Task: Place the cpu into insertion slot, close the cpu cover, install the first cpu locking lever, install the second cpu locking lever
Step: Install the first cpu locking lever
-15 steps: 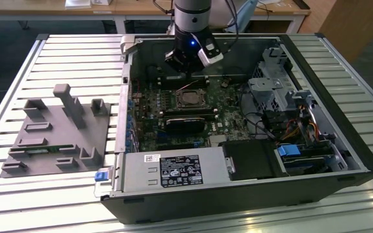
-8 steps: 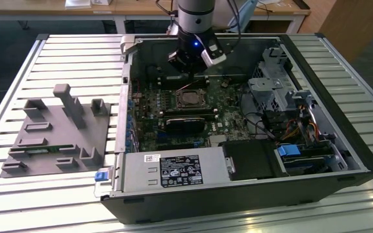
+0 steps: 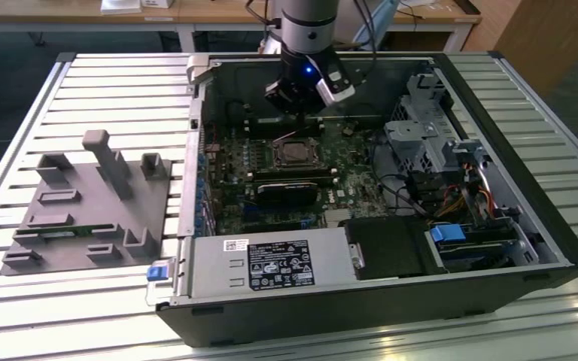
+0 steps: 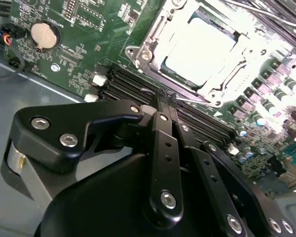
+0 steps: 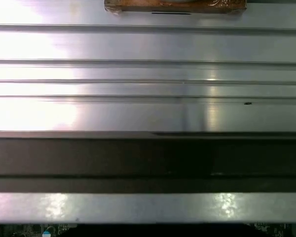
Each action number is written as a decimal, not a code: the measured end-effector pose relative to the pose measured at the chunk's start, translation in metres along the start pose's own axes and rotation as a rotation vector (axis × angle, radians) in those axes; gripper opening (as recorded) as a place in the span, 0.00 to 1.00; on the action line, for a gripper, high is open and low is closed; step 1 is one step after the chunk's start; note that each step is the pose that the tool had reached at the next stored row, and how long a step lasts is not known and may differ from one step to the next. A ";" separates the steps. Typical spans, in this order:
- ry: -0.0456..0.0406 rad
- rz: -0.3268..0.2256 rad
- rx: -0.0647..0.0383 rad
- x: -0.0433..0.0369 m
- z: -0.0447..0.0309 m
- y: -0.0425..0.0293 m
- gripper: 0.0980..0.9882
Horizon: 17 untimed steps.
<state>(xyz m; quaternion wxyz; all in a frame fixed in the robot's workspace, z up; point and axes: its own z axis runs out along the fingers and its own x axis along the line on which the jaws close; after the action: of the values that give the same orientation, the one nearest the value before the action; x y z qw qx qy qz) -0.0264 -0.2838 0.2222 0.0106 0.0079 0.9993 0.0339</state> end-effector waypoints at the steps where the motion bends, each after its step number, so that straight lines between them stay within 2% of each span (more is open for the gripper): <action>1: 0.0001 0.000 0.000 -0.0008 0.0007 0.0000 0.01; 17: 0.0024 0.000 0.000 -0.0067 0.0165 -0.0010 0.01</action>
<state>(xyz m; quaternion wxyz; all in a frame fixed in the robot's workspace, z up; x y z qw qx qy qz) -0.0194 -0.2838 0.2058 0.0094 0.0079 0.9994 0.0339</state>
